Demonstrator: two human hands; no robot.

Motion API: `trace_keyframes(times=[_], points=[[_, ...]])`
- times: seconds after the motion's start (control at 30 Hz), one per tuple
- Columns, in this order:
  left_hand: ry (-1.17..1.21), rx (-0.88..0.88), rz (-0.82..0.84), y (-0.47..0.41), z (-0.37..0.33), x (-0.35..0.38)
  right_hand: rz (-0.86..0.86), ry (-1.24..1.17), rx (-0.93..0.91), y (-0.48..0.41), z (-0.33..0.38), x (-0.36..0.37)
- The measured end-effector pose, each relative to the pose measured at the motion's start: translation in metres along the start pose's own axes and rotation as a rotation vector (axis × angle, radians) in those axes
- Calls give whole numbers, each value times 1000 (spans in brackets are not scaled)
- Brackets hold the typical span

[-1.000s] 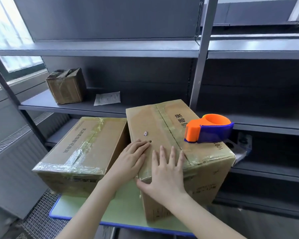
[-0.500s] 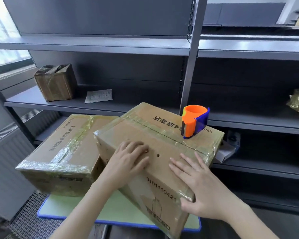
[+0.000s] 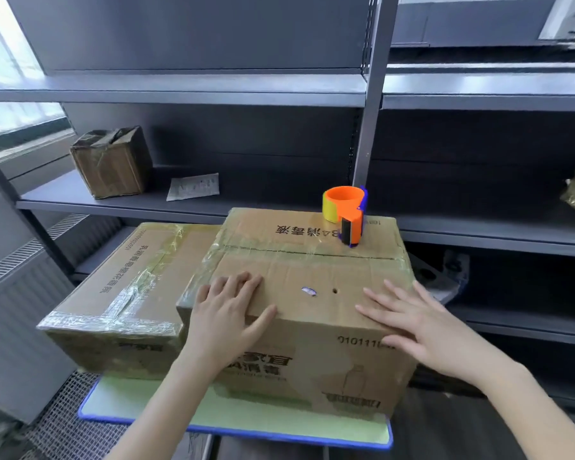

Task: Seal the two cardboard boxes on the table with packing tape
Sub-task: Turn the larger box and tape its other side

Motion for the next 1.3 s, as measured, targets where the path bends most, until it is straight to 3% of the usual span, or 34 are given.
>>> trace_keyframes(times=[0.2,0.33,0.5,0.6,0.73,0.87,0.93,1.1,1.3], points=[[51,102,22,8,4,-12,-173,69,170,-18,0,-3],[74,9,100,-1,26,-5,-154,48,107,-46,44,12],[130,-42,96,5,25,5,-252,62,33,-53,42,8],[112,-99,67,14,8,5,-216,55,-30,-56,21,7],[81,-86,108,30,-31,2,-115,-131,-23,-59,-19,-3],[310,16,56,16,-23,-15,-110,-157,67,-53,-34,-11],[376,54,46,2,0,-21,-156,-64,85,-51,-19,-7],[209,245,237,-4,27,2,-145,-70,-22,-48,58,17],[268,221,70,4,24,1,-175,-78,176,-53,108,22]])
Point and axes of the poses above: each hand's wrist, its own y-axis away from the middle knuckle, its own x-axis out of the palm, z = x × y, the point moved 4 cm from there along -y, towards the middle knuckle
